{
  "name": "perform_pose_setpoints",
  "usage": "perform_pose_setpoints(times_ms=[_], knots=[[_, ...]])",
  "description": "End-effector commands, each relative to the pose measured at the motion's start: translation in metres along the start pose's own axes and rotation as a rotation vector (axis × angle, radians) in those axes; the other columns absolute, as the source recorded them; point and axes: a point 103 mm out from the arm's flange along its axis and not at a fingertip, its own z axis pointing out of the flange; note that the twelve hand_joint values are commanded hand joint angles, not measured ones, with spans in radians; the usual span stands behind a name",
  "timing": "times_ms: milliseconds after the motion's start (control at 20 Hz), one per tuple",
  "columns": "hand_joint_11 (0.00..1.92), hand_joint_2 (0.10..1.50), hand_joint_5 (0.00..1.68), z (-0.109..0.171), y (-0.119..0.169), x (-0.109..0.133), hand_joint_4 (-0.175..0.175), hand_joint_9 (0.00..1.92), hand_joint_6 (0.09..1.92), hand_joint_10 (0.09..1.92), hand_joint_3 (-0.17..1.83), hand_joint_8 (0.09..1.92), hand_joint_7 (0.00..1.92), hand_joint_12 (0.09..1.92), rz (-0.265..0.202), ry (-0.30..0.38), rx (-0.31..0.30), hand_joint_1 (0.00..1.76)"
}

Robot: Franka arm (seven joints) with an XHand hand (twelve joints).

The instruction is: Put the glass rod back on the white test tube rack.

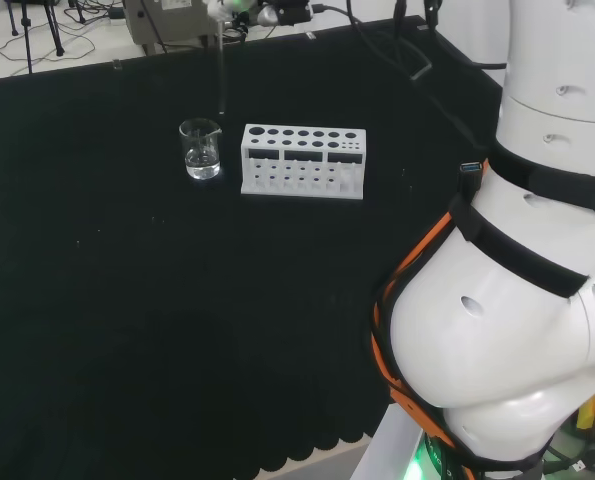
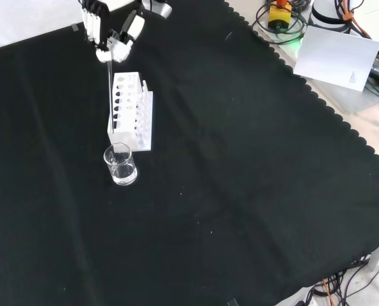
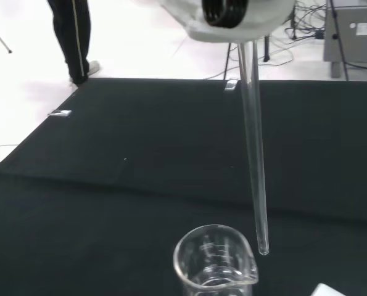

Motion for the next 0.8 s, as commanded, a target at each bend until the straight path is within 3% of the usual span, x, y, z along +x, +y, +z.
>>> perform_pose_setpoints(times_ms=[50,500,800], knots=[[1.47,1.03,1.28,-0.007,-0.016,-0.025,-0.175,1.72,0.15,0.64,0.01,0.98,1.19,0.94,0.055,-0.004,-0.014,1.31],[1.47,1.03,1.28,-0.010,-0.037,-0.060,-0.175,1.72,0.15,0.64,0.01,0.98,1.19,0.94,0.117,-0.011,-0.014,1.31],[1.47,1.03,1.28,-0.010,-0.046,-0.066,-0.175,1.72,0.15,0.64,0.01,0.98,1.19,0.94,0.133,-0.013,0.000,1.31]])
